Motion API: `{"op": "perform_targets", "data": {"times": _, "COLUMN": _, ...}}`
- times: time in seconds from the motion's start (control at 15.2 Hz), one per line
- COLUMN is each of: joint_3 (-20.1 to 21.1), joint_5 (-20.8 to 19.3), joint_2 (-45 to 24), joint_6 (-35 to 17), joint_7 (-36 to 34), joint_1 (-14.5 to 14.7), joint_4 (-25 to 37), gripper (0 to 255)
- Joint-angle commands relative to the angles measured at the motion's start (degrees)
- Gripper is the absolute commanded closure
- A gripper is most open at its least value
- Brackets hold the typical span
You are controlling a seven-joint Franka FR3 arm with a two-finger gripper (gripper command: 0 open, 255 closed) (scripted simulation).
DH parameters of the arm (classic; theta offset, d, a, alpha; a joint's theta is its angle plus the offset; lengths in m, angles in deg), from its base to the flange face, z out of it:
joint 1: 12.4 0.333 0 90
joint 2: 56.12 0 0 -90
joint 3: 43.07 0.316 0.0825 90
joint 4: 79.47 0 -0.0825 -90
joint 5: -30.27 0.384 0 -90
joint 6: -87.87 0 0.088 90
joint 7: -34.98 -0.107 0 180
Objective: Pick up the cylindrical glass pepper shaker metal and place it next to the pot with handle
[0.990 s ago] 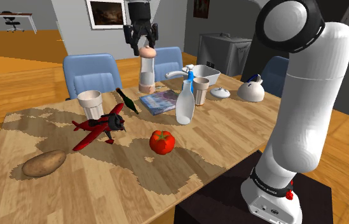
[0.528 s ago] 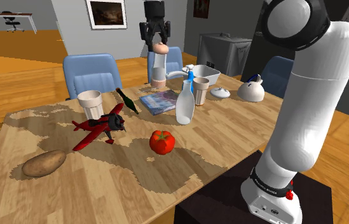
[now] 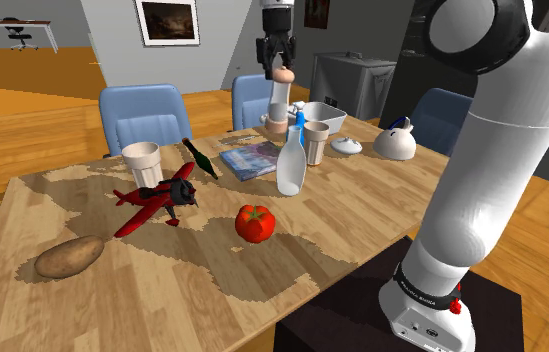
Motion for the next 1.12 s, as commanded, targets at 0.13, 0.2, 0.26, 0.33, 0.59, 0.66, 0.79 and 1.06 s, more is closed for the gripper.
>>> {"op": "perform_targets", "data": {"times": 0.13, "joint_3": -2.41, "joint_5": -0.27, "joint_2": 0.49, "joint_6": -0.63, "joint_7": 5.45, "joint_1": -2.91, "joint_4": -0.96, "gripper": 255}}
{"op": "perform_targets", "data": {"times": 0.2, "joint_3": -3.03, "joint_5": -0.32, "joint_2": 0.36, "joint_6": -0.75, "joint_7": 6.82, "joint_1": -3.66, "joint_4": -0.91, "gripper": 255}}
{"op": "perform_targets", "data": {"times": 0.26, "joint_3": -3.65, "joint_5": -0.37, "joint_2": 0.17, "joint_6": -0.85, "joint_7": 8.2, "joint_1": -4.41, "joint_4": -0.79, "gripper": 255}}
{"op": "perform_targets", "data": {"times": 0.33, "joint_3": -4.29, "joint_5": -0.39, "joint_2": -0.09, "joint_6": -0.94, "joint_7": 9.57, "joint_1": -5.15, "joint_4": -0.58, "gripper": 255}}
{"op": "perform_targets", "data": {"times": 0.59, "joint_3": -6.75, "joint_5": -0.34, "joint_2": -1.77, "joint_6": -1.13, "joint_7": 15.09, "joint_1": -8.23, "joint_4": 1.08, "gripper": 255}}
{"op": "perform_targets", "data": {"times": 0.66, "joint_3": -7.36, "joint_5": -0.28, "joint_2": -2.36, "joint_6": -1.12, "joint_7": 16.47, "joint_1": -9.01, "joint_4": 1.71, "gripper": 255}}
{"op": "perform_targets", "data": {"times": 0.79, "joint_3": -8.54, "joint_5": -0.07, "joint_2": -3.75, "joint_6": -1.03, "joint_7": 19.22, "joint_1": -10.64, "joint_4": 3.26, "gripper": 255}}
{"op": "perform_targets", "data": {"times": 1.06, "joint_3": -10.73, "joint_5": 0.69, "joint_2": -7.39, "joint_6": -0.48, "joint_7": 24.71, "joint_1": -14.17, "joint_4": 7.58, "gripper": 255}}
